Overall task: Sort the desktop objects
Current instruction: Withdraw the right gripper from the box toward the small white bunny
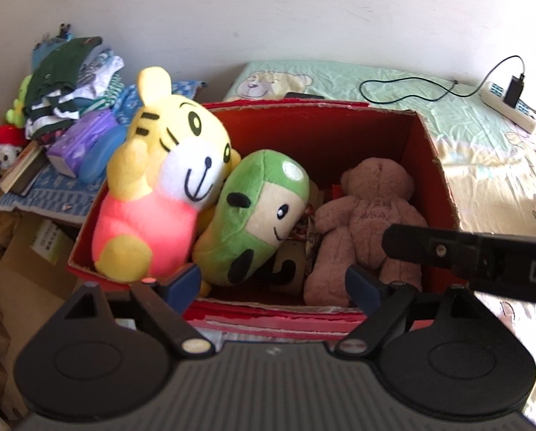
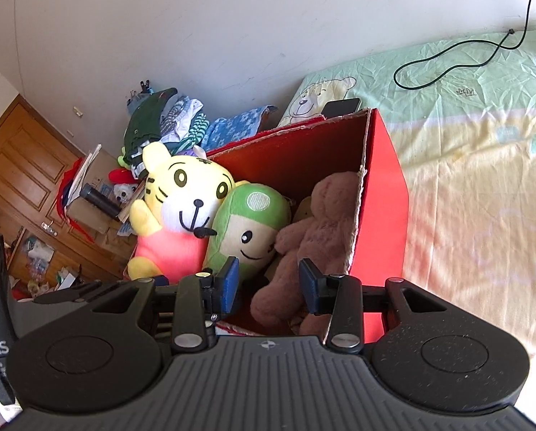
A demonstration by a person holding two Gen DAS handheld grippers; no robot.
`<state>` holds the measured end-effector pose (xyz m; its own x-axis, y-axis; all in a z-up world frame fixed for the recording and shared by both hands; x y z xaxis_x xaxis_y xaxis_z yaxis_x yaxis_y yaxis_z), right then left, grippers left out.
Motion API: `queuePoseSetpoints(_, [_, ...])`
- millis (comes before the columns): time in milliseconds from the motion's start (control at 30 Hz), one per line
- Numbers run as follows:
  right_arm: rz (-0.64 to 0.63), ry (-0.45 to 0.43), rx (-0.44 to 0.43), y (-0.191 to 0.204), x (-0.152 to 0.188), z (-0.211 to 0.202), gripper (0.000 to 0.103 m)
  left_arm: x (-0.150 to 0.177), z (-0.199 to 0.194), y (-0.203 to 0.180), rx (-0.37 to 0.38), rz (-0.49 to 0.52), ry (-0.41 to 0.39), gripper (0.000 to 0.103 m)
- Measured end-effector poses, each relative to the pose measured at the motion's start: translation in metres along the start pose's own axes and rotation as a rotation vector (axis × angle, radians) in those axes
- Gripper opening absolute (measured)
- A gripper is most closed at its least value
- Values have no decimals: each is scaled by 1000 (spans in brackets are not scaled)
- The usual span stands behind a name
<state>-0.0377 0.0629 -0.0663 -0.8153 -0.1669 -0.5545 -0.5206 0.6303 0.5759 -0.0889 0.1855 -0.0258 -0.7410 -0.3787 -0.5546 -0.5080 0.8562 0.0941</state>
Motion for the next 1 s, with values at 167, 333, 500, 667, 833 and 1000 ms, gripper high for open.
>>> queuePoseSetpoints(167, [-10,-6,-18,-3,2,-3,41,2,0,-5,-38,-20,-10,90])
queuePoseSetpoints(333, [-27,-25,-32,-4,2,-12,41,1,0,-8,-21,-19,-1,90])
queuePoseSetpoints(500, [-22,-59,-62,-10,1,-23,41,0,2,-14,7,3,18,88])
queuePoseSetpoints(667, [-6,-106,-77,-23,4,-43,41,3,-10,-13,82,19,3,78])
queuePoseSetpoints(833, [68,-166,-9,-60,16,-79,42,15,-38,-17,192,40,-60,79])
queuePoseSetpoints(1000, [148,-177,131,-103,32,-106,44,39,-65,-43,311,153,-106,81])
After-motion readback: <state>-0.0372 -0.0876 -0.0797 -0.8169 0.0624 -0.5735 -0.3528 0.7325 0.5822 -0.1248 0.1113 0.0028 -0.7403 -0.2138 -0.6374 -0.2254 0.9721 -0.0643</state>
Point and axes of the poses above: each gripper's, at about its wrist camera, not at the fingertips, and z roughly the way its jaws point, y to its left, x to its underside, the point moved 1 cm from there along z, roughly the way its jaws point, and after that the axes turned 2 degrees about y, right-handed, at the moved point
